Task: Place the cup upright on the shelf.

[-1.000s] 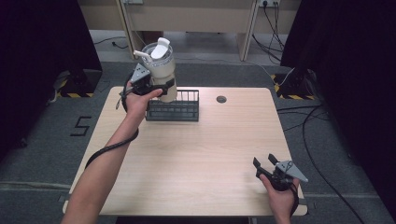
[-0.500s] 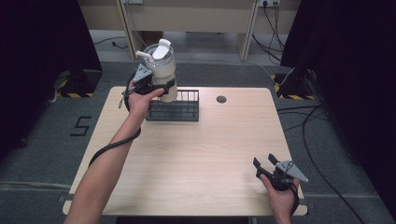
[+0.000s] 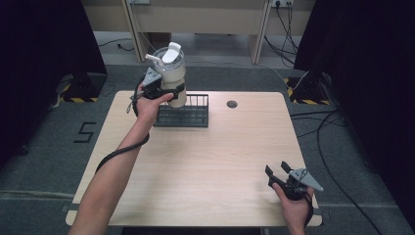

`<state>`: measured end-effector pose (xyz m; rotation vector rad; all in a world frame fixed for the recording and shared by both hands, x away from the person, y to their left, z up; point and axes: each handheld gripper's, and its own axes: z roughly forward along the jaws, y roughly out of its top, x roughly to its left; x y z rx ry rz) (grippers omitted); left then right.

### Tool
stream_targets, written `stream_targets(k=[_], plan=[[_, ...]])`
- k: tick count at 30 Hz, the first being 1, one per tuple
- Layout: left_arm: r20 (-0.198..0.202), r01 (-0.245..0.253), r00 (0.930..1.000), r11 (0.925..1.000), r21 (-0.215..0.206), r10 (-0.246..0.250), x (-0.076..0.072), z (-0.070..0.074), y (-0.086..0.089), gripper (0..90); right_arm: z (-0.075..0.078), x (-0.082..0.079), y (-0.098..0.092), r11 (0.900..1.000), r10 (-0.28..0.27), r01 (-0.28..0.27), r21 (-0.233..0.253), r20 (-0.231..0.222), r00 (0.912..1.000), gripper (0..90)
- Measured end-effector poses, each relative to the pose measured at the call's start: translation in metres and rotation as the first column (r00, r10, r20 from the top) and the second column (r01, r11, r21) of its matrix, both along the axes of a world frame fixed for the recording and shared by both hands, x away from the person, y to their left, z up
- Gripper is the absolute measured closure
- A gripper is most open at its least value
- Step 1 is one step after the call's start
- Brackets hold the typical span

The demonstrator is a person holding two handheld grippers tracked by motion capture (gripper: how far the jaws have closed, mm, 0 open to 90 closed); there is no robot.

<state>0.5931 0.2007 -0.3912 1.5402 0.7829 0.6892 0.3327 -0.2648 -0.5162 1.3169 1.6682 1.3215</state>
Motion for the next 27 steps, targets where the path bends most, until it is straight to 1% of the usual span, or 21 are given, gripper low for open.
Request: stream_targets(k=[6,12,13,14,15,17,21,25,26,27], plan=[[-0.007,-0.001,1.0,1.0,0.003,0.001,0.002,-0.004,-0.002,9.6,0.0,0.0,0.0,1.0,0.001,-0.001,0.002,0.002,1.0,32.2],[-0.028,0.008,0.9996,1.0,-0.001,-0.009,0.005,-0.01,-0.002,9.6,0.0,0.0,0.0,1.0,0.001,-0.001,0.004,0.001,1.0,32.0],[-0.022,0.0,0.9998,1.0,0.005,0.001,0.005,-0.011,-0.001,9.6,0.0,0.0,0.0,1.0,0.002,-0.002,0.003,0.001,1.0,32.0],[-0.024,-0.003,0.9997,1.0,0.005,0.003,0.005,-0.012,-0.001,9.6,0.0,0.0,0.0,1.0,0.002,-0.002,0.002,0.001,1.0,32.1],[-0.032,0.006,0.9995,1.0,0.004,-0.006,0.005,-0.013,-0.002,9.6,0.0,0.0,0.0,1.0,0.002,-0.002,0.001,0.001,1.0,32.1],[-0.028,-0.003,0.9996,0.9999,0.012,0.003,0.006,-0.015,-0.002,9.6,0.0,0.0,0.0,1.0,0.003,-0.003,0.001,0.0,1.0,32.0],[-0.033,-0.005,0.9995,0.9999,0.014,0.005,0.006,-0.018,-0.002,9.6,0.0,0.0,0.0,1.0,0.007,-0.007,0.002,0.002,1.0,31.9],[-0.037,-0.007,0.9993,0.9996,0.026,0.008,0.007,-0.022,-0.002,9.6,0.0,0.0,0.0,1.0,0.009,-0.009,0.001,0.003,1.0,32.0],[-0.038,-0.008,0.9992,0.9996,0.026,0.009,0.007,-0.023,-0.002,9.6,-0.002,0.008,-0.003,0.989,0.144,-0.141,-0.038,0.078,0.9866,32.0],[-0.038,-0.009,0.9992,0.9997,0.024,0.01,0.007,-0.024,-0.002,9.6,-0.001,0.007,-0.004,0.995,0.092,-0.088,-0.05,0.077,0.9928,32.0]])
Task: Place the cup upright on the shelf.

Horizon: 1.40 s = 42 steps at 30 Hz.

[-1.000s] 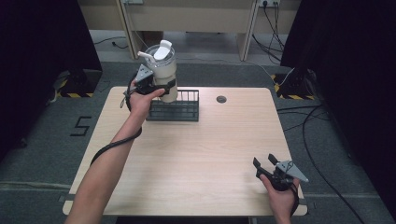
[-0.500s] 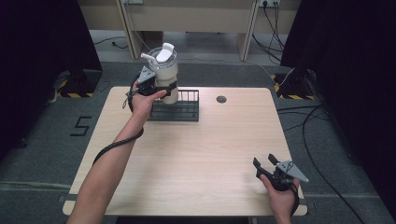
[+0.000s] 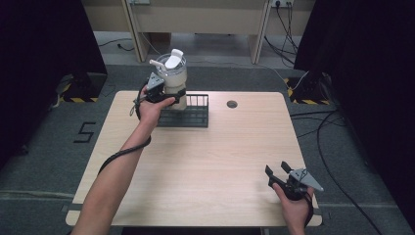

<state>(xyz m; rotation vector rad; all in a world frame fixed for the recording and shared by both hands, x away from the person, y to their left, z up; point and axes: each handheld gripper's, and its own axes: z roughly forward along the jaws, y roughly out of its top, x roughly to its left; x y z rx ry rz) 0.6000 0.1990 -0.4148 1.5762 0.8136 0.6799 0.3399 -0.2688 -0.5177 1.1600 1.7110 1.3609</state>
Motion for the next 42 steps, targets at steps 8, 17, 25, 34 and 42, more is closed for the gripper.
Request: stream_targets(k=[8,17,25,34,42], plan=[[-0.013,-0.002,0.9999,1.0,-0.001,0.002,0.0,-0.008,0.0,9.6,0.001,-0.007,0.004,0.995,-0.087,0.091,0.044,-0.08,0.993,31.9],[-0.016,-0.004,0.9999,0.9999,0.012,0.004,0.0,-0.011,0.0,9.6,0.001,-0.007,0.004,0.995,-0.086,0.09,0.042,-0.08,0.9931,31.9],[-0.024,-0.005,0.9997,0.9999,0.01,0.005,-0.001,-0.017,0.001,9.6,0.001,-0.007,0.004,0.995,-0.085,0.089,0.04,-0.082,0.993,31.9],[-0.038,-0.009,0.9992,0.9999,0.013,0.01,-0.002,-0.024,0.001,9.5,0.001,-0.007,0.004,0.995,-0.084,0.088,0.036,-0.083,0.993,31.9],[-0.042,-0.009,0.9991,0.9997,0.022,0.01,-0.003,-0.027,0.002,9.5,0.002,-0.007,0.004,0.995,-0.085,0.089,0.036,-0.083,0.9929,31.9]])
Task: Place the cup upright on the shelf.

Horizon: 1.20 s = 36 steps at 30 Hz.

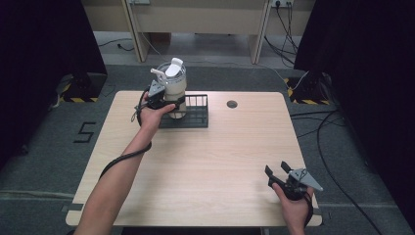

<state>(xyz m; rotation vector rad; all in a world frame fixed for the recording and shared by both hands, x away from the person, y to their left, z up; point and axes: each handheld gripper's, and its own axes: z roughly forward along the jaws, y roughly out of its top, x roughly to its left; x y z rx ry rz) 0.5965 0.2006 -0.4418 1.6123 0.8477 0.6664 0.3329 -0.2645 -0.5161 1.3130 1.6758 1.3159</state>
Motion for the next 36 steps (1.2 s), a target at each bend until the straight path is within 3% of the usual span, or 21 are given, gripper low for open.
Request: stream_targets(k=[23,36], plan=[[0.006,-0.005,1.0,0.9999,-0.011,0.005,-0.0022,-0.006,0.0001,9.1,0.0,-0.0001,0.0003,1.0,0.004,-0.004,-0.005,0.002,1.0,31.2],[0.003,-0.009,1.0,0.9999,0.007,0.009,-0.0051,-0.0036,0.0009,8.6,-0.0001,0.0005,0.0008,1.0,0.008,-0.008,-0.003,-0.004,1.0,30.8]])
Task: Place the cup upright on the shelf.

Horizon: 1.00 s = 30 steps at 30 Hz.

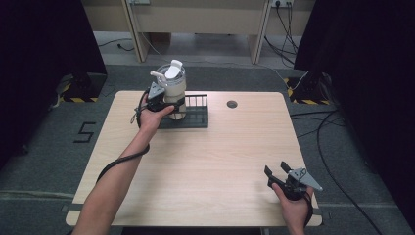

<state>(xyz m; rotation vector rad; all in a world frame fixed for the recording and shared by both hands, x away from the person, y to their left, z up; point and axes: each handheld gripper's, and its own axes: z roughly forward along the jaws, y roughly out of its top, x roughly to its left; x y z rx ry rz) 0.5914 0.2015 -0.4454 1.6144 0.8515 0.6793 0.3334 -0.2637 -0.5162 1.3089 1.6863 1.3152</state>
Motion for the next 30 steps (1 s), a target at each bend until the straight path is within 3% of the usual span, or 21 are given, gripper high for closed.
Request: stream_targets(k=[30], plan=[[0.012,-0.002,0.9999,1.0,-0.006,0.002,-0.019,0.006,0.012,10.5,0.0,0.0,0.0,1.0,-0.001,0.001,0.001,-0.006,1.0,30.5]])
